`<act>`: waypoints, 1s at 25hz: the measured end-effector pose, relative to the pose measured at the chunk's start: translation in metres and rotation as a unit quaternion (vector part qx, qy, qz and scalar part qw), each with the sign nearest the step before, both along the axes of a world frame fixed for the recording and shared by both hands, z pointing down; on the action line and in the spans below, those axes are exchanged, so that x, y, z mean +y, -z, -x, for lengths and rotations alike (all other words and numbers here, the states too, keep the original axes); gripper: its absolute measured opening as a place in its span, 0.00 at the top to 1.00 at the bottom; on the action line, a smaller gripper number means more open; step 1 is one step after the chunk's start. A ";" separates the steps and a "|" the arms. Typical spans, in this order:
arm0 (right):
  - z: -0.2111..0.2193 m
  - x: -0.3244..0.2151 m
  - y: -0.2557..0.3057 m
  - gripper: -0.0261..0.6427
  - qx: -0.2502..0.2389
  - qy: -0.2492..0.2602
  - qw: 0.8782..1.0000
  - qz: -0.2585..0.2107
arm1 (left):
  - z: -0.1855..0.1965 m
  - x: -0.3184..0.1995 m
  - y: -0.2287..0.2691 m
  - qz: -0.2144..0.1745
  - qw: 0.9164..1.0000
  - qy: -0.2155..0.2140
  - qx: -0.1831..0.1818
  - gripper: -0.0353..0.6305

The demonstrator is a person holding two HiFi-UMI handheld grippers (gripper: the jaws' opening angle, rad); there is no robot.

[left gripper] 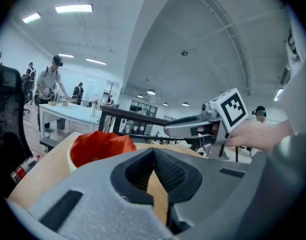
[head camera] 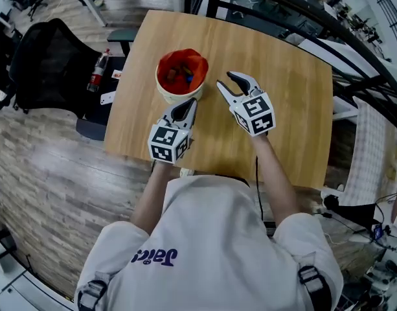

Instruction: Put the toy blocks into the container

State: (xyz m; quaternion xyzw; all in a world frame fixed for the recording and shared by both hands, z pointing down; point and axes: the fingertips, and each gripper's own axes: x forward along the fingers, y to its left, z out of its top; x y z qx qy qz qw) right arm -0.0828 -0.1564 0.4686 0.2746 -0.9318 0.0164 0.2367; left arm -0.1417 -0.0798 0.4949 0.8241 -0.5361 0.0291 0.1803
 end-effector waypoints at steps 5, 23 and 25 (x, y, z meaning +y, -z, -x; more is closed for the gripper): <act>-0.087 0.012 0.040 0.88 -0.087 -0.153 0.984 -0.036 | -0.041 -0.019 0.050 -0.057 0.997 -0.046 -0.005 0.94; -0.216 0.092 0.062 0.94 -0.116 -0.358 0.920 -0.108 | -0.145 0.014 0.088 -0.121 0.985 -0.121 -0.029 0.94; -0.225 0.091 0.063 0.94 -0.113 -0.354 0.922 -0.106 | -0.155 0.011 0.088 -0.118 0.986 -0.115 -0.024 0.94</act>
